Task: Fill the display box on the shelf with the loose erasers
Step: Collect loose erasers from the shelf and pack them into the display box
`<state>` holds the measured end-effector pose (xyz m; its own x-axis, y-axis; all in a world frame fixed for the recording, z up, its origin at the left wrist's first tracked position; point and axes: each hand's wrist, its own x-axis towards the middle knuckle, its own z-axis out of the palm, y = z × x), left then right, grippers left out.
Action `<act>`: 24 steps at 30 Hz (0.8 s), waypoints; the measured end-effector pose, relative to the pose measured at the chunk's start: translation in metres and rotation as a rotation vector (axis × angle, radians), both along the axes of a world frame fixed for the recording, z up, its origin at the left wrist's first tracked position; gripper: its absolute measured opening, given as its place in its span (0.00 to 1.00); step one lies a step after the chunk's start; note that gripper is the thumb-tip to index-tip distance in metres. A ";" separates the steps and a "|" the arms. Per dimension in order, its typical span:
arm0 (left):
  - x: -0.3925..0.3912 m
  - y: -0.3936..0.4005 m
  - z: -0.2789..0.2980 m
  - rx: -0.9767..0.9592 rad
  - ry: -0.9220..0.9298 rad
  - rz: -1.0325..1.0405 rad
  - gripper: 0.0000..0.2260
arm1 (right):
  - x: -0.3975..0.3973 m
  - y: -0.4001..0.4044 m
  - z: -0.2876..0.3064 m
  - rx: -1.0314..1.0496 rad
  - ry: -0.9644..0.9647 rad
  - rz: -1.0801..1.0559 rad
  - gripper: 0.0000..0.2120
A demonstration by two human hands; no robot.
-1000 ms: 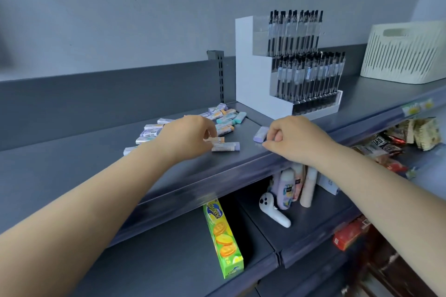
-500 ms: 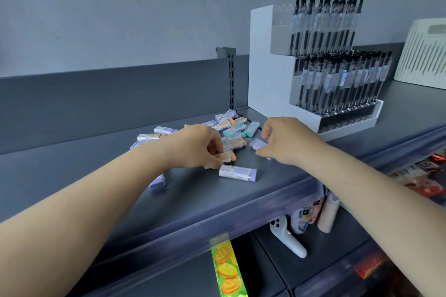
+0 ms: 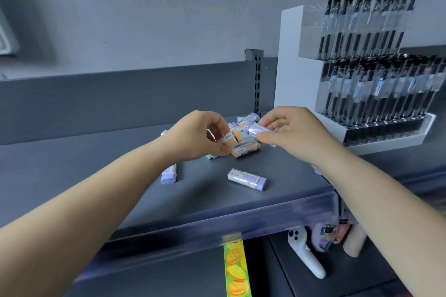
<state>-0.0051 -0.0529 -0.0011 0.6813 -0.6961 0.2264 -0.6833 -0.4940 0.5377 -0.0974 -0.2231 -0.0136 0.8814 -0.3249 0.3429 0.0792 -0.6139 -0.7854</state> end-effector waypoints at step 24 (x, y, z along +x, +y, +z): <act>-0.130 0.204 -0.018 -0.618 0.133 0.718 0.04 | -0.015 0.194 -0.009 0.506 -0.127 0.700 0.06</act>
